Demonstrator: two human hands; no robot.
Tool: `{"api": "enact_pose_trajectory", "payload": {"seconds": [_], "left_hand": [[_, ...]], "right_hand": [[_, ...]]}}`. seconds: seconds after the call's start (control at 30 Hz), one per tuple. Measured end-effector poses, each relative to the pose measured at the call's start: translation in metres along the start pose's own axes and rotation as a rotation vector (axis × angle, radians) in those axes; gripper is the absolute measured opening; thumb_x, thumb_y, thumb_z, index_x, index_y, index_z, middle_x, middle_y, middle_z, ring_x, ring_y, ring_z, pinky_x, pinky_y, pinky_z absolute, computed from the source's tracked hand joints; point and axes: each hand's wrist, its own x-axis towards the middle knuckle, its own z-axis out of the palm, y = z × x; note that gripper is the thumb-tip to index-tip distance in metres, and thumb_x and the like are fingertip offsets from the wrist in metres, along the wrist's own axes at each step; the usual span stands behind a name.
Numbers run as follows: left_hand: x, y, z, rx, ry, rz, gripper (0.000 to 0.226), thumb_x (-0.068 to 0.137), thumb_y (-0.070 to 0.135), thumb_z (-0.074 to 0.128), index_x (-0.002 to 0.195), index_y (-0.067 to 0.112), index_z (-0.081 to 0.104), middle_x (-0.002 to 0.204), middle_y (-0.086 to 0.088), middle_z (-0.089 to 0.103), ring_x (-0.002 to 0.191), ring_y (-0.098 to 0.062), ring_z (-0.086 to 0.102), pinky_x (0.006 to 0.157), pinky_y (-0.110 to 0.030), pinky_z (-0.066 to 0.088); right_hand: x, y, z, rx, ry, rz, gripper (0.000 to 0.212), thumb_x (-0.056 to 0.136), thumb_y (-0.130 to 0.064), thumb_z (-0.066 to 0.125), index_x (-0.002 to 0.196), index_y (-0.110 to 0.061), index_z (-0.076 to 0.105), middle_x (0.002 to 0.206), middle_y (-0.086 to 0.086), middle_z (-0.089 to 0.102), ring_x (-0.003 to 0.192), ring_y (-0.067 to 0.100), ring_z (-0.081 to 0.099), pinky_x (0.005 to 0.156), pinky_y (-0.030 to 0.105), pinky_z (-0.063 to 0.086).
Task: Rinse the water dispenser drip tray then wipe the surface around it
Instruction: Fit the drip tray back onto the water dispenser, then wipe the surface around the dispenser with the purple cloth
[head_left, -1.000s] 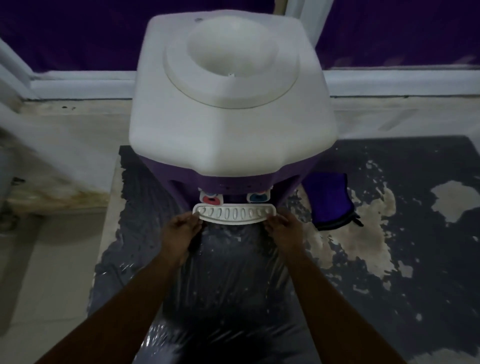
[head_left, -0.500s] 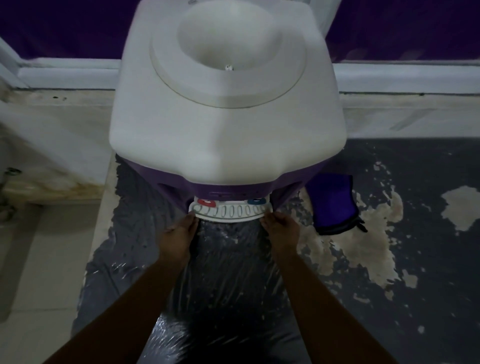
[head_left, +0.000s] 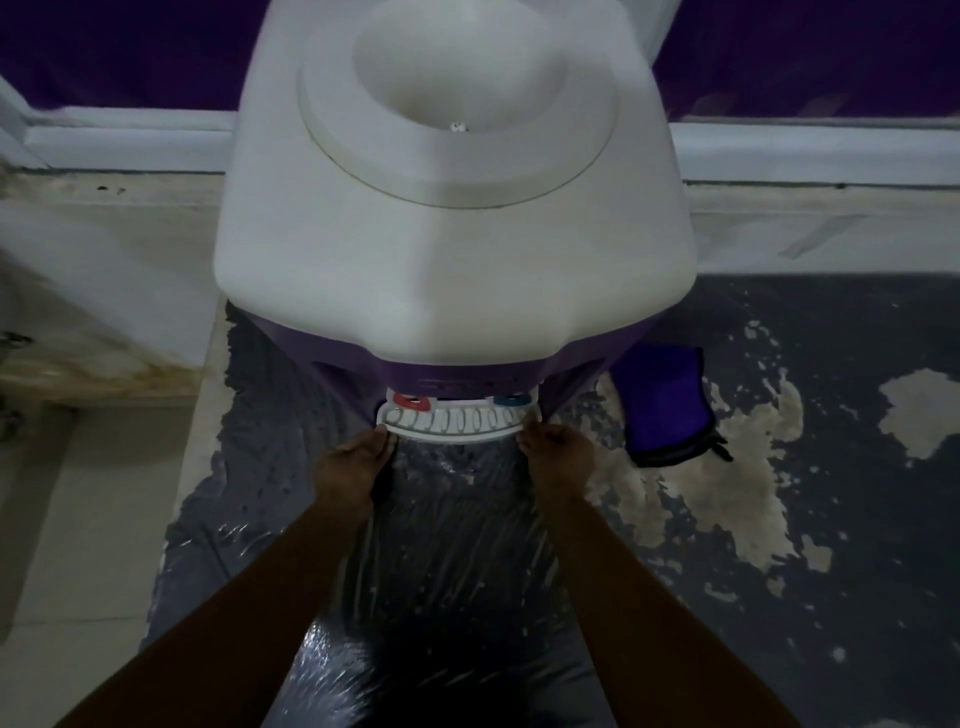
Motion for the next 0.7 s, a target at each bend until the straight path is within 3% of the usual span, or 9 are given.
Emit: {"api": "enact_pose_trajectory", "payload": {"seconds": [0.1,0.2,0.27,0.37,0.43,0.5,0.6,0.7], "left_hand": [[-0.003,0.006,0.001,0.103,-0.025,-0.013,0.033,0.097,0.007,0.048,0.126,-0.008,0.053,0.118,-0.016,0.064,0.106,-0.024,0.061,0.101,-0.032,0.047],[-0.01,0.004,0.003,0.244,0.023,0.039,0.019,0.091,0.013,0.06,0.103,-0.001,0.067,0.102,-0.016,0.068,0.083,-0.022,0.064,0.076,-0.03,0.055],[-0.019,0.0,0.003,0.336,0.021,0.091,0.01,0.089,0.013,0.063,0.088,0.008,0.071,0.103,-0.02,0.07,0.082,-0.026,0.065,0.079,-0.038,0.054],[-0.032,-0.013,-0.003,0.547,0.017,0.252,0.012,0.087,0.011,0.065,0.097,0.011,0.072,0.107,-0.013,0.071,0.096,-0.025,0.065,0.093,-0.037,0.05],[-0.043,-0.022,-0.008,0.624,0.004,0.348,0.019,0.086,0.008,0.067,0.105,0.008,0.07,0.109,-0.009,0.07,0.101,-0.021,0.064,0.096,-0.031,0.046],[-0.051,-0.031,-0.011,0.679,-0.013,0.405,0.026,0.085,0.008,0.068,0.112,0.007,0.068,0.11,-0.007,0.069,0.103,-0.021,0.064,0.098,-0.032,0.046],[-0.061,-0.037,-0.012,0.833,-0.066,0.482,0.031,0.086,0.013,0.068,0.117,0.01,0.067,0.112,-0.003,0.068,0.101,-0.017,0.064,0.094,-0.028,0.046],[-0.066,-0.041,-0.013,0.951,-0.082,0.633,0.031,0.085,0.014,0.068,0.116,0.01,0.067,0.118,-0.006,0.068,0.105,-0.021,0.064,0.099,-0.033,0.047]], "right_hand": [[0.001,-0.008,-0.009,-0.099,-0.043,-0.008,0.032,0.086,-0.03,0.073,0.057,-0.023,0.063,0.07,0.005,0.072,0.078,0.027,0.073,0.082,0.049,0.059],[0.002,-0.017,-0.028,-0.196,-0.198,-0.022,0.025,0.088,-0.025,0.07,0.065,-0.019,0.066,0.076,0.01,0.074,0.075,0.03,0.072,0.077,0.052,0.06],[0.007,-0.021,-0.042,-0.296,-0.247,-0.139,0.019,0.092,-0.019,0.064,0.074,-0.013,0.068,0.081,0.012,0.073,0.074,0.027,0.069,0.078,0.046,0.06],[0.023,-0.029,-0.06,-0.454,-0.03,-0.414,0.012,0.093,-0.017,0.061,0.095,-0.006,0.066,0.099,0.014,0.069,0.086,0.023,0.063,0.074,0.029,0.046],[0.041,-0.033,-0.068,-0.551,0.109,-0.572,0.021,0.091,-0.018,0.062,0.109,-0.008,0.063,0.12,0.015,0.06,0.107,0.03,0.058,0.084,0.037,0.045],[0.061,-0.036,-0.076,-0.714,0.155,-0.655,0.038,0.09,-0.025,0.06,0.127,-0.015,0.057,0.143,0.013,0.046,0.133,0.034,0.042,0.103,0.051,0.039],[0.09,-0.042,-0.094,-0.985,0.031,-0.659,0.061,0.097,-0.04,0.05,0.152,-0.025,0.03,0.165,0.007,0.01,0.151,0.035,0.005,0.115,0.056,0.017],[0.123,-0.043,-0.111,-1.171,-0.141,-0.589,0.073,0.099,-0.053,0.038,0.158,-0.027,0.002,0.166,0.004,-0.01,0.15,0.04,-0.009,0.118,0.06,0.006]]}}
